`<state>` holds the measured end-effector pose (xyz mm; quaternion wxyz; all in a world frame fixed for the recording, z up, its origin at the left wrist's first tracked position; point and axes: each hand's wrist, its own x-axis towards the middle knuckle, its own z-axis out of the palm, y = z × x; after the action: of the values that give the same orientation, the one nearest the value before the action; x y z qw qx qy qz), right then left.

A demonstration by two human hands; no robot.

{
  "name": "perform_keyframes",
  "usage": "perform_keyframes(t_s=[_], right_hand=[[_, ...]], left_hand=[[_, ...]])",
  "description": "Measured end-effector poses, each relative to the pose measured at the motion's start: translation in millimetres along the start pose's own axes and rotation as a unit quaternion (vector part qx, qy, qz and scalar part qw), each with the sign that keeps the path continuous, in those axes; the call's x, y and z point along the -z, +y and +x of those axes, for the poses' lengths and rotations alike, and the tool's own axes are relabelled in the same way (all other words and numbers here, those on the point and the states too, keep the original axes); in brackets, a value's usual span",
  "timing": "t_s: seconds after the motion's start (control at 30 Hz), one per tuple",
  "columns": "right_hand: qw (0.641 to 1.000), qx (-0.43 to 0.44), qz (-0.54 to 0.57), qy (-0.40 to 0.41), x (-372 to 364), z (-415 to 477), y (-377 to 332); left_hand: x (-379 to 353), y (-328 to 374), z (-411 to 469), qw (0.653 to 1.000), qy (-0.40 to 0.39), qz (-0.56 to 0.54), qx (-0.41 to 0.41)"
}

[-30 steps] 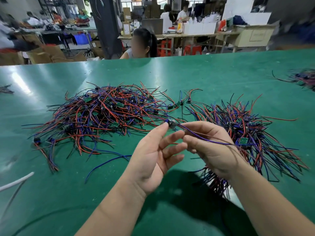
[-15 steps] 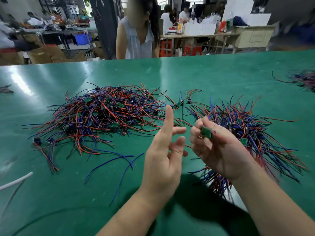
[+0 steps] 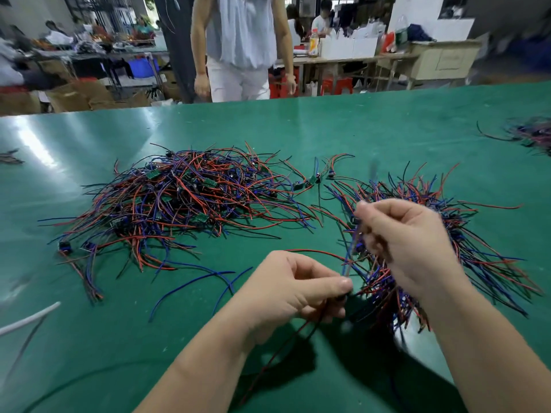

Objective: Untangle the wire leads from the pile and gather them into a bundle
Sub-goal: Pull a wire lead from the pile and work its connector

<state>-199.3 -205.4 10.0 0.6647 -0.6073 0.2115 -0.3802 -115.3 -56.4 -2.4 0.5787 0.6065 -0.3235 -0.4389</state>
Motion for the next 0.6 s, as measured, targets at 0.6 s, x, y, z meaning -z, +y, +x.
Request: perform_keyframes(t_s=[0.6], right_hand=[[0.946,0.093,-0.227,-0.212,-20.3,-18.3,13.8]], left_hand=[[13.5,-1.2,7.5,0.978,0.137,-0.159,-0.007]])
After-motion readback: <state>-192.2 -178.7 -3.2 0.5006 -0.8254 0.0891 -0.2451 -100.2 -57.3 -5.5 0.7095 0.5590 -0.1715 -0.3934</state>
